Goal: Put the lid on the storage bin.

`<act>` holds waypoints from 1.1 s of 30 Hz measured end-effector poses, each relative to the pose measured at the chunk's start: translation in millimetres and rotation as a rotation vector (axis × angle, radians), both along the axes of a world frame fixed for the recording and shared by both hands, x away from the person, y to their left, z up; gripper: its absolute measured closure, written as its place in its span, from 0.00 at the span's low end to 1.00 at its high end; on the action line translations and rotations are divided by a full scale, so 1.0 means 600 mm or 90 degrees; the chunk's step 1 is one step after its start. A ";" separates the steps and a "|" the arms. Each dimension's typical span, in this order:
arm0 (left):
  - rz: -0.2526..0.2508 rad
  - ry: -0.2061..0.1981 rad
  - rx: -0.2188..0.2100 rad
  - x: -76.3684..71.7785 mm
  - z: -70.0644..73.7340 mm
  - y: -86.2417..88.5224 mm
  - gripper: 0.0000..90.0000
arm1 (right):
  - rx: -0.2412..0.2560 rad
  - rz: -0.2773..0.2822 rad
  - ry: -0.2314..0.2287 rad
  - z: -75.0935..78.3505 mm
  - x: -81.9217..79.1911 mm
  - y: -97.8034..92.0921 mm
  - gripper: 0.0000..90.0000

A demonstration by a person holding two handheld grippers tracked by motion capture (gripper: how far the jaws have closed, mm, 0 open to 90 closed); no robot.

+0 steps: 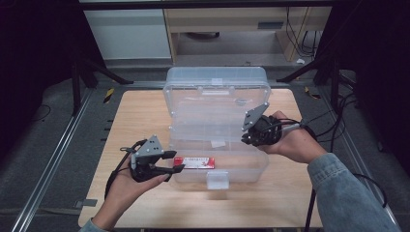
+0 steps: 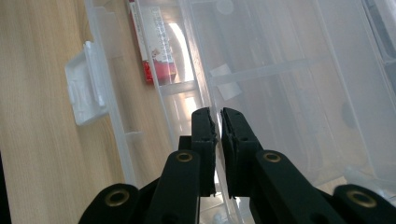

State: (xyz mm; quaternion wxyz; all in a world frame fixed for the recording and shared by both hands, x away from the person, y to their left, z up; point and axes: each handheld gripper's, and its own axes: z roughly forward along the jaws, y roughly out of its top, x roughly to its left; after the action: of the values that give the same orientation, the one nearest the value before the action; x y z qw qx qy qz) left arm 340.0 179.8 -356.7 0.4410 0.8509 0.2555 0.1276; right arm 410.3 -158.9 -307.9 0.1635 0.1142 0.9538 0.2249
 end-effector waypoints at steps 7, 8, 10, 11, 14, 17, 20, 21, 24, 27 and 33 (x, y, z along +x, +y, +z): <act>0.041 -0.019 -0.038 0.003 0.030 0.028 0.60 | 0.006 0.003 -0.001 -0.001 -0.001 -0.002 0.94; 0.048 -0.022 -0.043 0.007 0.040 0.035 0.62 | 0.008 0.004 0.000 -0.002 -0.002 -0.002 0.94; 0.051 -0.021 -0.045 0.010 0.043 0.038 0.64 | 0.008 0.003 0.002 -0.002 -0.003 -0.003 0.94; 0.057 -0.023 -0.049 0.016 0.048 0.043 0.65 | 0.008 0.003 0.002 -0.002 -0.003 -0.003 0.94; 0.064 -0.025 -0.051 0.023 0.052 0.046 0.68 | 0.009 0.005 0.001 -0.002 -0.004 -0.002 0.94; 0.074 -0.034 -0.042 0.038 0.062 0.048 0.70 | 0.008 0.006 0.000 -0.002 -0.004 -0.002 0.94; 0.079 -0.039 -0.039 0.046 0.068 0.049 0.71 | 0.009 0.007 0.000 -0.003 -0.005 -0.003 0.94; 0.087 -0.047 -0.036 0.049 0.073 0.049 0.74 | 0.013 0.006 0.005 -0.004 -0.006 -0.004 0.94; 0.095 -0.048 -0.047 0.057 0.079 0.051 0.75 | 0.017 0.008 0.004 -0.005 -0.007 -0.004 0.94; 0.092 -0.044 -0.039 0.072 0.084 0.047 0.75 | 0.017 0.007 0.004 -0.006 -0.009 -0.005 0.94; 0.101 -0.042 -0.039 0.091 0.087 0.043 0.76 | 0.018 0.012 0.006 -0.009 -0.012 -0.006 0.94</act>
State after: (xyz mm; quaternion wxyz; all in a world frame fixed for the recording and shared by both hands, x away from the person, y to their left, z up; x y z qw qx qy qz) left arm 394.5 205.3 -304.3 0.4636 0.8093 0.3115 0.1819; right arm 403.3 -162.2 -313.3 0.1550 0.1087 0.9523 0.2394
